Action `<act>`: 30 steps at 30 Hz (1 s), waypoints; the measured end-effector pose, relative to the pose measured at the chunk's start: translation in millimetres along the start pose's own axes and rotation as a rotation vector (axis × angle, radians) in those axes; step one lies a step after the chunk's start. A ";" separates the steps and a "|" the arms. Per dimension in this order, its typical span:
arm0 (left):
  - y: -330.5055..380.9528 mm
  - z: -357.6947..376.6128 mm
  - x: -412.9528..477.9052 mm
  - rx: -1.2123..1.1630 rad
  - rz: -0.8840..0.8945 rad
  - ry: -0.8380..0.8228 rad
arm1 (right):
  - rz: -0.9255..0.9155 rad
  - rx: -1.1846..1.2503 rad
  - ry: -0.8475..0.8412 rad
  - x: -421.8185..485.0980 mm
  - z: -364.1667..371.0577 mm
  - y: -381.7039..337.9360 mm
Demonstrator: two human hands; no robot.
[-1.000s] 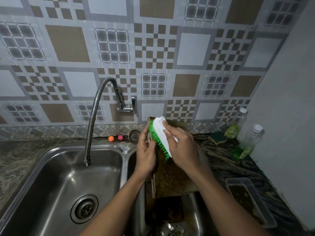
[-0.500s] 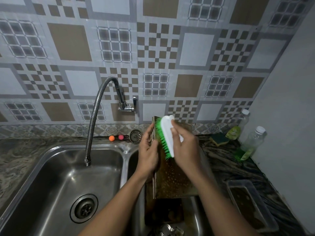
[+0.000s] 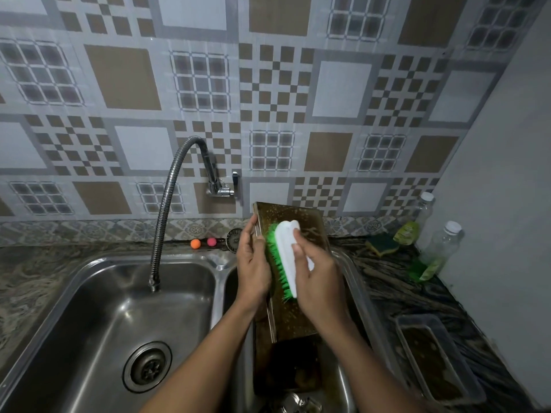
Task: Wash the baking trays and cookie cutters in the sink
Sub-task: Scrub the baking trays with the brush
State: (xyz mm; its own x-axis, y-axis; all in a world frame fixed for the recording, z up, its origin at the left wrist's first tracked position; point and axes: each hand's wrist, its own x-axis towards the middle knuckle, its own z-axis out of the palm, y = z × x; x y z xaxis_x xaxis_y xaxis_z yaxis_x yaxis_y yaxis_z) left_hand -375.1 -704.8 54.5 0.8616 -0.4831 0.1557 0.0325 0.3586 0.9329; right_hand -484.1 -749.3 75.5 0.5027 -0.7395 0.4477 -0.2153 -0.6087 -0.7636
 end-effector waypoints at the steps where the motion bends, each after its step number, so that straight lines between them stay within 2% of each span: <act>1: 2.7 0.2 0.5 -0.005 -0.002 0.022 | -0.043 -0.007 -0.010 -6.9 0.7 -5.7; 7: 9.9 -13.5 8.0 0.031 0.040 0.143 | -0.118 0.012 -0.074 -50.5 -14.2 23.0; 12: 6.6 -13.4 -0.5 0.061 0.030 0.101 | 0.071 0.008 0.080 -38.8 -26.9 59.6; 14: 5.8 -7.6 -2.8 0.108 0.051 0.084 | 0.081 0.015 0.078 -35.7 -26.1 54.8; 18: 7.5 -2.2 2.1 0.178 0.063 0.071 | -0.077 0.049 -0.036 -59.6 -17.1 29.8; 21: 11.2 -7.8 8.5 0.156 0.081 0.098 | -0.138 0.068 -0.032 -79.0 -19.0 33.9; 26: 10.5 -25.0 15.7 0.143 0.054 0.106 | 0.101 0.025 0.029 -73.4 -41.0 76.0; 30: 10.5 -30.7 10.9 0.160 0.077 0.117 | 0.185 0.039 0.055 -49.2 -54.6 83.2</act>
State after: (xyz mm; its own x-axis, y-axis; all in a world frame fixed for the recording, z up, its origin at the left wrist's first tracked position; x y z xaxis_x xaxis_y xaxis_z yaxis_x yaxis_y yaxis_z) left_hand -349.8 -681.8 56.0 0.9116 -0.3601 0.1981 -0.1082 0.2547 0.9610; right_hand -572.5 -779.2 15.3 0.4112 -0.8528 0.3218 -0.2664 -0.4500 -0.8524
